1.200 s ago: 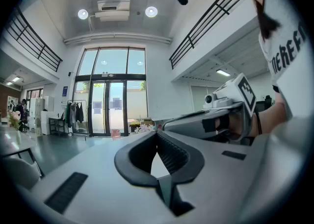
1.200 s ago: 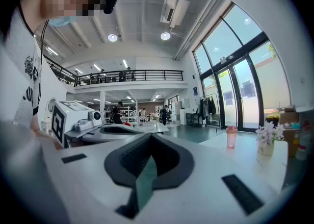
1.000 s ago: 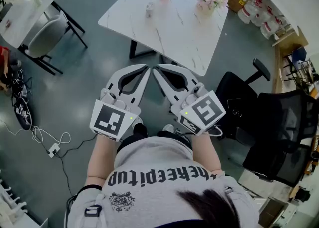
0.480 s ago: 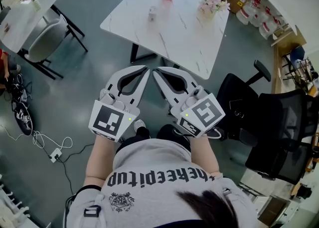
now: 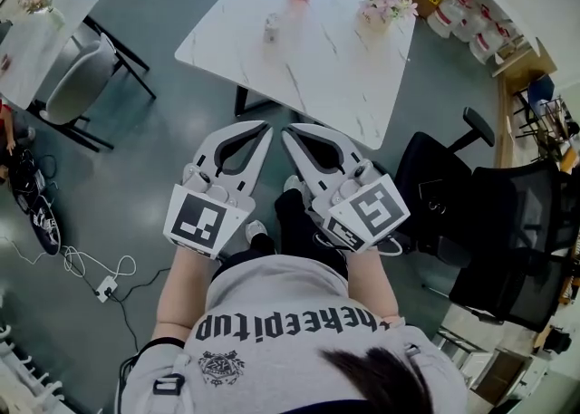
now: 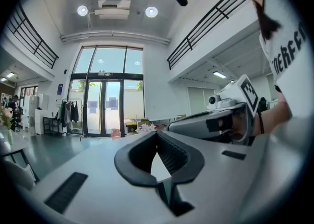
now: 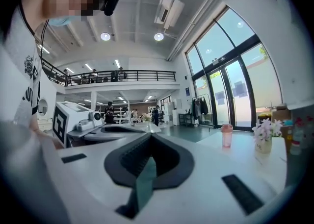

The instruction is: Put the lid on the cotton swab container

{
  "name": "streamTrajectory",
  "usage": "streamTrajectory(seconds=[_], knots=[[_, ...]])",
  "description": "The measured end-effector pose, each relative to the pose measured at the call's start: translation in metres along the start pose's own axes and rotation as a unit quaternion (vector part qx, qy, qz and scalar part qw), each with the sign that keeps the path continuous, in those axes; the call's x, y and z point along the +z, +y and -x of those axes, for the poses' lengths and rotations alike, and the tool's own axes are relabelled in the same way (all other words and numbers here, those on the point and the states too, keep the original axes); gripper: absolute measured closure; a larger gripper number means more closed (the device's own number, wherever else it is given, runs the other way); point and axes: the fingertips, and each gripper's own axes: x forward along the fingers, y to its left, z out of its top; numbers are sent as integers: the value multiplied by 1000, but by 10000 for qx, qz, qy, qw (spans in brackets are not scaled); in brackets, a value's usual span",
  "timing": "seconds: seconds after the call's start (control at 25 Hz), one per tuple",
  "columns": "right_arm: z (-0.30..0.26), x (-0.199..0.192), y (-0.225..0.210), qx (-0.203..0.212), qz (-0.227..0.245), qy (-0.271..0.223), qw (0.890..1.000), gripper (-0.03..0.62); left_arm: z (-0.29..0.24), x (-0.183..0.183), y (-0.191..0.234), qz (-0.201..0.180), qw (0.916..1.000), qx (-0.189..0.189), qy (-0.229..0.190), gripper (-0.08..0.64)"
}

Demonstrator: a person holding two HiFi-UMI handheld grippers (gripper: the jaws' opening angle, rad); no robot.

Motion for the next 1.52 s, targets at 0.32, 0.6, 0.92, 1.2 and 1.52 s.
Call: streamTrajectory(seconds=[0.32,0.6,0.92,1.2,1.52], knots=[[-30,6,-42,358,-40,98,9993,581,-44,0,31,18,9999,128,20,545],[-55,16,-86,556,-8,86,9984,581,-86,5,58,13,9996,288,36,545],[-68,21,-123,700,-16,95,9975,581,-122,8,72,40,9991,408,56,545],[-73,25,-151,854,-6,76,9963,581,-148,8,79,41,9982,591,92,545],[-70,24,-178,1029,-50,21,9947,581,-174,10,81,-2,9966,823,99,545]])
